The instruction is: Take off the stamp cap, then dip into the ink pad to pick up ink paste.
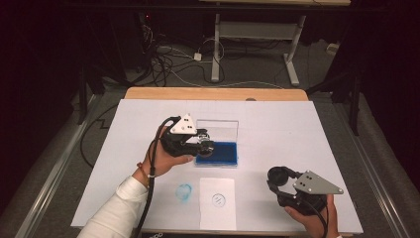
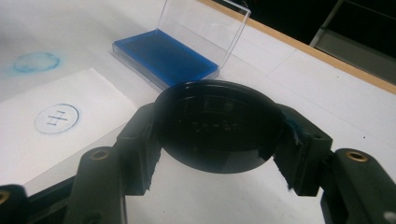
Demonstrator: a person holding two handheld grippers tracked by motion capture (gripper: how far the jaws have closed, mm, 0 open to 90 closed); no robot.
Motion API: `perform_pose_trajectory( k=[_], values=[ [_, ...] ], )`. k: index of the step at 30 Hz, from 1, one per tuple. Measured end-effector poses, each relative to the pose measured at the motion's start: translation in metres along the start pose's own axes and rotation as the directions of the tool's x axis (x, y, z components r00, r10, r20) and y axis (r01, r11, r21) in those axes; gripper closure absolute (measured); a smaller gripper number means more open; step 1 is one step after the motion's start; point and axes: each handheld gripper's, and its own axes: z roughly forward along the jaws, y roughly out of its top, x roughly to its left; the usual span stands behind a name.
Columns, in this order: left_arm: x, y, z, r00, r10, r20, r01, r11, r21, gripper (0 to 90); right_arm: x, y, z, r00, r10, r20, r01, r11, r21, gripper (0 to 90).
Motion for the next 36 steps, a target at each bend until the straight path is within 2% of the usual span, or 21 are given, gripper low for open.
perform_pose_trajectory(
  k=[18, 30, 36],
  values=[
    [0.01, 0.003, 0.036, 0.9998, -0.009, 0.02, 0.007, 0.9959, 0.09, 55.0, 0.0, -0.002, 0.002, 0.9998, 0.016, -0.012, -0.015, 0.9998, 0.009, 38.5],
    [0.019, -0.009, 0.058, 0.9994, -0.023, 0.025, 0.02, 0.9888, 0.148, 54.9, 0.001, -0.004, 0.004, 0.9998, 0.007, -0.02, -0.006, 0.9997, 0.025, 38.5],
    [0.022, -0.021, 0.067, 0.9979, -0.064, 0.014, 0.061, 0.9851, 0.161, 55.0, 0.002, -0.004, 0.004, 0.9998, 0.0, -0.02, 0.0, 0.9996, 0.027, 38.5]
  ],
)
